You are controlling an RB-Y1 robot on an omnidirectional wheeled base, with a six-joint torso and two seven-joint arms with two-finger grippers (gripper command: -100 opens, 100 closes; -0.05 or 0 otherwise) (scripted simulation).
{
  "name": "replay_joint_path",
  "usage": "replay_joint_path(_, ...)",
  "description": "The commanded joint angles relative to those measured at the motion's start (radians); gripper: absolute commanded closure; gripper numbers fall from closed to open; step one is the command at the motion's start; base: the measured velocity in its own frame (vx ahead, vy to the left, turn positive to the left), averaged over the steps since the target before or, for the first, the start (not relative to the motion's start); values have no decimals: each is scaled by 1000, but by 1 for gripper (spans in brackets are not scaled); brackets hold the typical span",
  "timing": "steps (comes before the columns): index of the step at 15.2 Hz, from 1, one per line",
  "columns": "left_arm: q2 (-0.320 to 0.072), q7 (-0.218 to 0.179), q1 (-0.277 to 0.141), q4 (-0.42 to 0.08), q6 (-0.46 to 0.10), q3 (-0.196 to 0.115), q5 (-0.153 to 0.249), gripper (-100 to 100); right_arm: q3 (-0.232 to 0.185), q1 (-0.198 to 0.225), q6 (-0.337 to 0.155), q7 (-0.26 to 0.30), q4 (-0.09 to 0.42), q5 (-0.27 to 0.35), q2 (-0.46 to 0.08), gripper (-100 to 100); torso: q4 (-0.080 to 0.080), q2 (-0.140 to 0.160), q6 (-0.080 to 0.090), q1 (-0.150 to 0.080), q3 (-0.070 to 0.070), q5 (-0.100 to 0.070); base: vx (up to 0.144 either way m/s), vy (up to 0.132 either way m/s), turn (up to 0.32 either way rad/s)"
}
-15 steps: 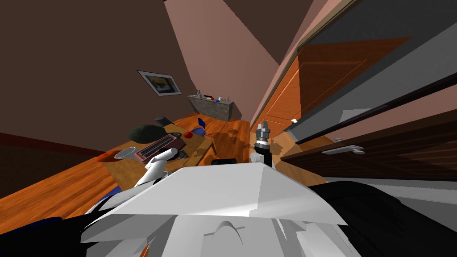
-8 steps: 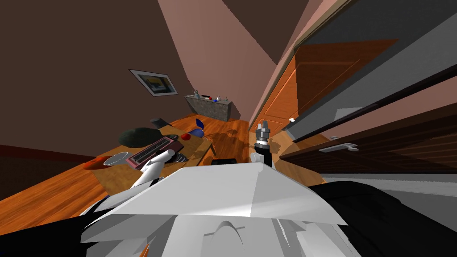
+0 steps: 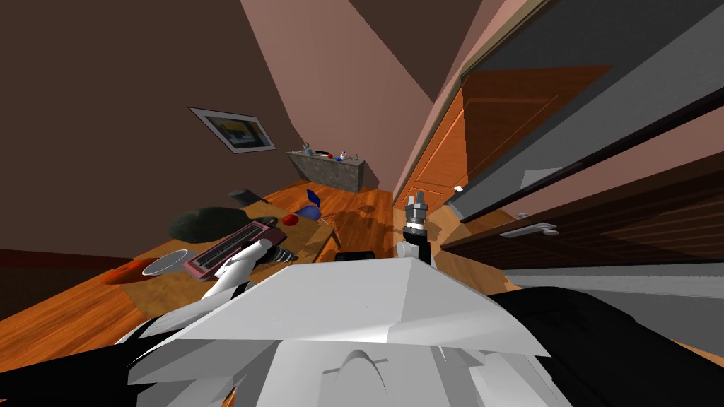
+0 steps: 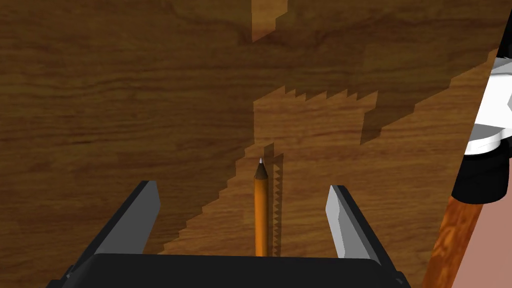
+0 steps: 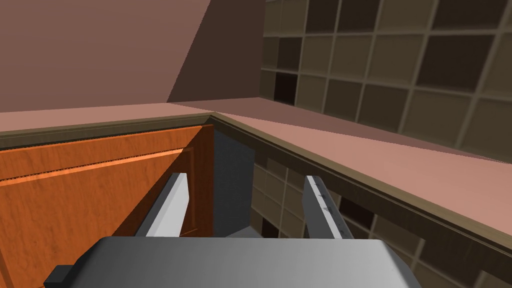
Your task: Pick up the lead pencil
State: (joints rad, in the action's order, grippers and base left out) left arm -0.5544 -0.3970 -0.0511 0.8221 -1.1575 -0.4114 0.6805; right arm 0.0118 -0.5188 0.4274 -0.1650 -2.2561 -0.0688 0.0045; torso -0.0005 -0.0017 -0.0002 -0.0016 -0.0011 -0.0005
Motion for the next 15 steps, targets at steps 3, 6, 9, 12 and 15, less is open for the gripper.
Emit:
replay_joint_path(3,-7,-21,1,-33,-52,-14,19,-100,0,0,0,0,0,0,0,0,0,0,0,0,0,0,35,8,-59)
replay_joint_path(6,27,-11,-2,-52,4,-4,1,-100,0,0,0,0,0,0,0,0,0,1,0,1,0,0,20,25,7)
replay_joint_path(9,35,-7,-2,-60,13,-2,-2,-100,0,0,0,0,0,0,0,0,0,1,0,3,0,1,25,46,10)
replay_joint_path(12,38,-7,-2,-61,19,-2,-3,100,0,0,0,0,0,0,0,0,0,2,0,1,1,0,3,6,-1)
replay_joint_path(15,12,-16,-1,-38,-19,-7,7,100,0,0,0,0,0,0,0,0,0,0,0,6,0,2,-7,-15,-8)
